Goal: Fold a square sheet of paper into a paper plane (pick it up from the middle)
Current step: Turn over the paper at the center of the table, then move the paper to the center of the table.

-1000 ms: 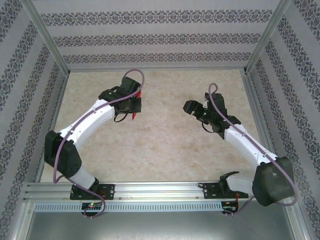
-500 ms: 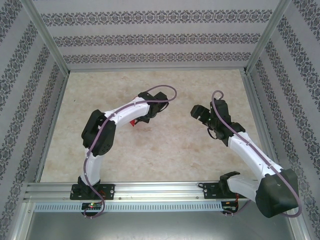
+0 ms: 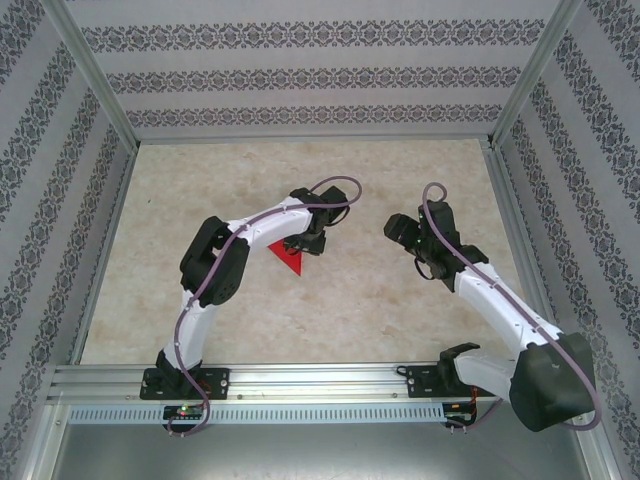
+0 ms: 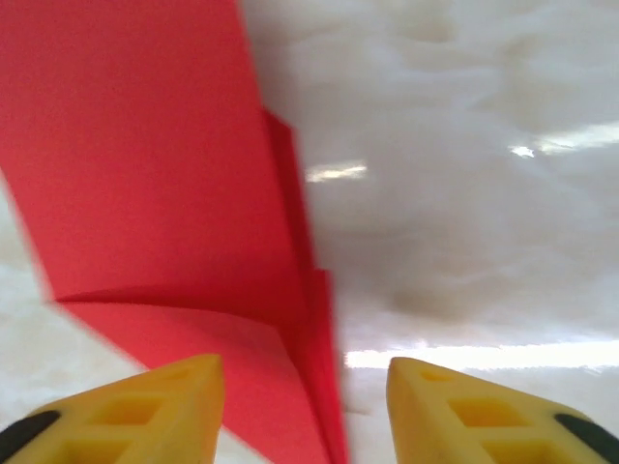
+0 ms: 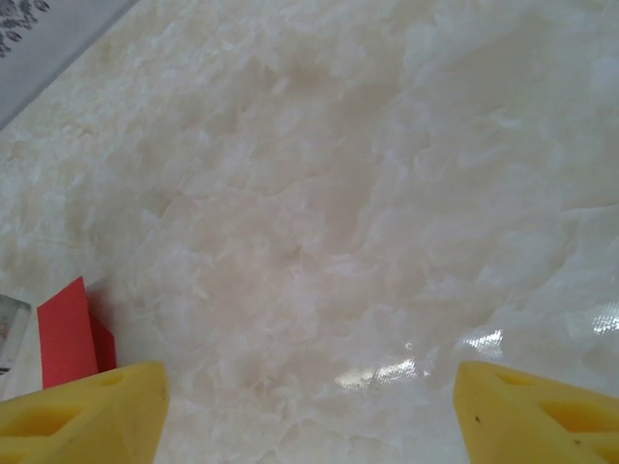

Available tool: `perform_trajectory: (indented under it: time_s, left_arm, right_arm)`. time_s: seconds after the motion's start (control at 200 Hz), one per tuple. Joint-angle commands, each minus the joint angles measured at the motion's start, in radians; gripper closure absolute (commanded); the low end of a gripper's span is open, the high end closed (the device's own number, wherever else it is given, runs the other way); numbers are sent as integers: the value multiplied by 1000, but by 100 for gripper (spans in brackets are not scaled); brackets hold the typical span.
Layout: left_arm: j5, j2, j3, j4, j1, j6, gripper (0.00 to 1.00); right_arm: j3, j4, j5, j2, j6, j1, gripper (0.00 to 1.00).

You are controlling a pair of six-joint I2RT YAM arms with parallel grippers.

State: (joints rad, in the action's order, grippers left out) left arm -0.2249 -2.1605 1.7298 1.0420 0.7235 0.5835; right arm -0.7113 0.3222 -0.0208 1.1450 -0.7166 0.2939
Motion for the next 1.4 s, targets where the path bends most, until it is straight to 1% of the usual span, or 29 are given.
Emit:
perform_trajectory:
  time_s: [0.0,0.095,0.155,0.27,0.325,0.42,0.53,0.679,0.779,0.944,1.059,1.174,1.314,1.394]
  left_arm:
    - [195,134,-40,-123,-67,-9,45]
    - [248,226,-115,-172,-137,-10,39]
    - [274,280,-170,-202,-189,1,37]
    - [274,370,-283,-241,-288,22,35]
    - [274,409,-335,-256,-329,27,33]
    - [272,467,-416,-273,-399,40,32]
    - [278,530,-505,-307,-464,59,29]
    - [283,580,-568,-328,-520,77,23]
    - [301,588,-587,-336,-542,80,23]
    - [318,589,-599,-349,-553,84,22]
    - [333,589,-602,-360,-556,84,20]
    - [360,600,-609,-386,-555,68,16]
    - [380,620,-619,-401,-556,50,14]
    - [390,630,-629,-408,-555,47,14]
  right_arm:
    - [-37,-7,21,58,-14,42,25]
    - [-78,-39,12,138,-28,134,29]
    - [-127,-57,9,209,-44,210,31]
    - [-247,-83,26,380,-75,337,38]
    - [-319,-91,49,467,-78,393,43]
    - [-451,-72,71,604,-72,469,50]
    - [-578,-49,106,726,-66,520,55]
    - [-667,-32,117,832,-76,531,57]
    - [-702,-18,132,882,-75,523,57]
    - [-728,14,167,943,-64,508,57]
    - [-735,47,197,972,-24,498,57]
    - [-723,98,233,967,84,485,57]
    - [-663,206,255,915,323,449,56]
    - [-613,260,302,885,442,409,56]
